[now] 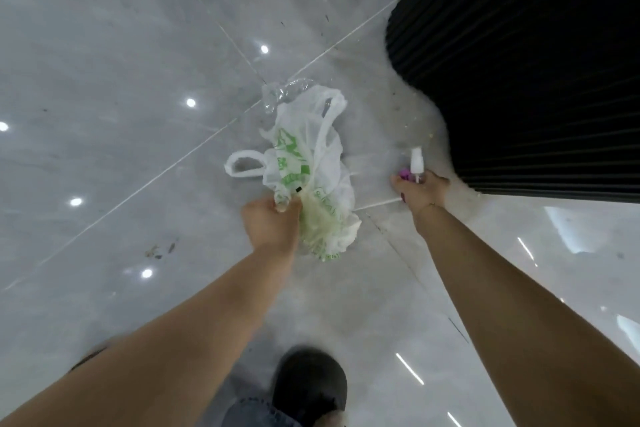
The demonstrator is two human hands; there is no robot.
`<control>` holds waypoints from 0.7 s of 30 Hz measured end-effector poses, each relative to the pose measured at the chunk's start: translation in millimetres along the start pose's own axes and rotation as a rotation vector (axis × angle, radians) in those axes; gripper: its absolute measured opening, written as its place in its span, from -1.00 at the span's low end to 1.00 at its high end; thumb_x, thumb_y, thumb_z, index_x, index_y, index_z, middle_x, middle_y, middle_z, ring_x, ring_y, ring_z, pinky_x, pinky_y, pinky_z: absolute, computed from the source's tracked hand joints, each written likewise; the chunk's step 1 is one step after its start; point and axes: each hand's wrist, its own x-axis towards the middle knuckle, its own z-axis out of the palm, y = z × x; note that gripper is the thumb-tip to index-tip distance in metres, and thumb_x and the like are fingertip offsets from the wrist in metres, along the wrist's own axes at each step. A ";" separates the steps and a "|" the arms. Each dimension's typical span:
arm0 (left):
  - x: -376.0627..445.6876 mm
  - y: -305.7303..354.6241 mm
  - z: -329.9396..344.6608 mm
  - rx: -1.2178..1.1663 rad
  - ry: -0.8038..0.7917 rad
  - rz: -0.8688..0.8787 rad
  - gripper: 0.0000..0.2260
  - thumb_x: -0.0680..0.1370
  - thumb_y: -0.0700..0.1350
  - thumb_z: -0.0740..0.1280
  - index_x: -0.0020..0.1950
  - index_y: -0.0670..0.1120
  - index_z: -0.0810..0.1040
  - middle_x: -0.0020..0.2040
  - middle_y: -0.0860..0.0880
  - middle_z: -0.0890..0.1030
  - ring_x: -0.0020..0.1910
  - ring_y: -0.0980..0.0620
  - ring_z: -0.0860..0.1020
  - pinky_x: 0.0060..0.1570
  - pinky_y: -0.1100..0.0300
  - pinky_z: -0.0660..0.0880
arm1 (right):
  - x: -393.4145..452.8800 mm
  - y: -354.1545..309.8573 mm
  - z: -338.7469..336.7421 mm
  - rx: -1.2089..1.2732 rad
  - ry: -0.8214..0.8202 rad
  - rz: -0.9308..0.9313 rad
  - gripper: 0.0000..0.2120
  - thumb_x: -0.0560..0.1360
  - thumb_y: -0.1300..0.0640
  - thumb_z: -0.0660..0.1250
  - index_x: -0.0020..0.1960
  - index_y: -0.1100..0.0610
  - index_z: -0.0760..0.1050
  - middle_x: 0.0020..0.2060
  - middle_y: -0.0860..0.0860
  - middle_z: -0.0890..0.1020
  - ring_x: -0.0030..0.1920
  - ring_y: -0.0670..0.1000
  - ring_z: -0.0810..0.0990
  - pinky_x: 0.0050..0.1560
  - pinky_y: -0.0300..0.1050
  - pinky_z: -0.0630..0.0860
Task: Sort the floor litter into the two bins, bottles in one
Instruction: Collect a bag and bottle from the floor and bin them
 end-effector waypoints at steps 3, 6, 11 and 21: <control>0.8 5.4 16.9 0.093 0.015 -0.006 -0.82 0.52 -0.13 0.34 -0.25 -0.16 0.48 -0.23 -0.11 0.54 -0.30 -0.02 0.48 -0.29 0.15 0.42 | -11.1 -1.3 14.9 -0.049 0.052 -0.044 -0.84 0.31 -0.02 0.43 -0.21 0.04 0.54 -0.10 0.09 0.59 -0.21 0.11 0.59 -0.09 -0.11 0.55; 2.0 9.9 20.8 0.114 0.037 -0.025 -0.82 0.54 -0.13 0.30 -0.25 -0.13 0.41 -0.30 -0.02 0.45 -0.29 -0.01 0.43 -0.28 0.18 0.38 | -28.6 1.8 17.8 0.051 0.056 -0.030 -0.81 0.37 0.11 0.42 -0.33 0.03 0.43 -0.36 -0.03 0.52 -0.33 0.01 0.51 -0.28 -0.21 0.44; -12.1 6.1 -15.7 0.193 0.023 -0.019 -0.87 0.54 -0.10 0.34 -0.15 -0.11 0.45 -0.28 0.02 0.48 -0.27 0.02 0.45 -0.35 0.21 0.36 | -86.6 16.7 -6.4 0.237 0.040 0.154 -0.75 0.34 0.24 0.45 -0.34 0.07 0.39 -0.42 -0.04 0.47 -0.39 -0.03 0.42 -0.39 -0.26 0.35; -152.9 15.0 -191.8 0.037 0.174 -0.093 -0.86 0.52 -0.09 0.37 -0.15 -0.10 0.45 -0.20 -0.04 0.55 -0.14 -0.12 0.56 -0.12 0.02 0.54 | -283.0 -21.3 -117.0 0.885 -0.256 0.430 -0.74 0.43 0.39 0.38 -0.28 0.08 0.44 -0.40 -0.04 0.58 -0.36 -0.09 0.55 -0.26 -0.22 0.52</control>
